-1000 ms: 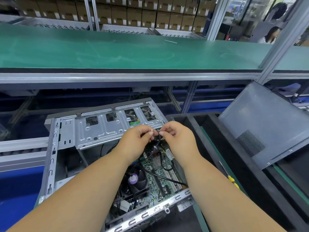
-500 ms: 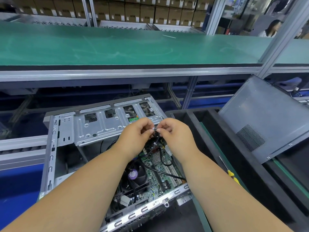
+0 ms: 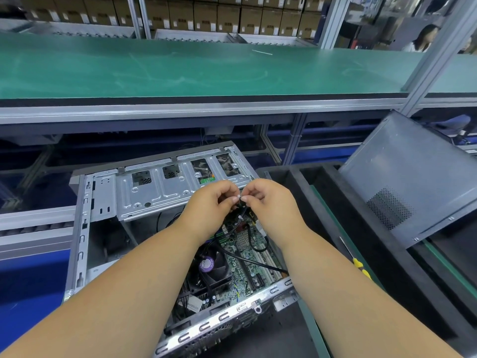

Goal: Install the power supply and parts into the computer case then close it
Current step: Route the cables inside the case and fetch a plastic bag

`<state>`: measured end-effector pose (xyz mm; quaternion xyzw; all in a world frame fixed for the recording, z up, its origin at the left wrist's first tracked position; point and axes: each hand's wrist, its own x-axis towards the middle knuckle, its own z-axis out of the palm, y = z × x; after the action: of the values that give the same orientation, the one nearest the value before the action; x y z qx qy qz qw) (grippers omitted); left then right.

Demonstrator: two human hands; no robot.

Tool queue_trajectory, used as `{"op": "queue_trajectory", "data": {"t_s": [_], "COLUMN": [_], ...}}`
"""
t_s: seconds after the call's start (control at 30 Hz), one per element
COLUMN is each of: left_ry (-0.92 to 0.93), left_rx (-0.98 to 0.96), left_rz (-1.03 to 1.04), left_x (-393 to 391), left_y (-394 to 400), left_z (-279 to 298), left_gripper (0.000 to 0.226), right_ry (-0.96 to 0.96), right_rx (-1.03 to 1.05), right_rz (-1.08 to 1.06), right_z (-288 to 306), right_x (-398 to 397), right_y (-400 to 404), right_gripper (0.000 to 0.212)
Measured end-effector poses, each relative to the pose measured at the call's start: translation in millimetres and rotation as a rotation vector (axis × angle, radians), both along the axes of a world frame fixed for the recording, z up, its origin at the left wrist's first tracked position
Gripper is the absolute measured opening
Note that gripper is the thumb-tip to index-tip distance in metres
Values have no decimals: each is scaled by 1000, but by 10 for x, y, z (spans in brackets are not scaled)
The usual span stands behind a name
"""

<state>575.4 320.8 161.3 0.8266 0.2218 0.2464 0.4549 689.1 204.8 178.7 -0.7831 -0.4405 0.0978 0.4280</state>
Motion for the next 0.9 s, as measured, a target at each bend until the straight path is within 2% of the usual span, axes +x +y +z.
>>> {"op": "queue_trajectory", "data": {"t_s": [0.27, 0.4, 0.57, 0.7, 0.77, 0.9], "left_ry": [7, 24, -6, 63, 72, 83], "left_rx": [2, -34, -236, -46, -38, -50], "left_rz": [23, 71, 65, 120, 85, 89], "left_x": [31, 48, 3, -55, -45, -19], "left_y": [2, 7, -9, 0, -9, -35], "left_z": [-30, -45, 30, 76, 78, 84], "left_gripper": [19, 15, 16, 10, 17, 17], "right_ry": [-4, -53, -103, -89, -87, -108], "right_rx": [-26, -7, -27, -26, -28, -34], "right_rz": [47, 91, 45, 24, 29, 29], "right_z": [-7, 6, 18, 23, 21, 10], "right_x": [-12, -36, -46, -54, -60, -66], "right_y": [-3, 4, 10, 26, 34, 40], "right_gripper": [20, 13, 5, 5, 6, 5]}}
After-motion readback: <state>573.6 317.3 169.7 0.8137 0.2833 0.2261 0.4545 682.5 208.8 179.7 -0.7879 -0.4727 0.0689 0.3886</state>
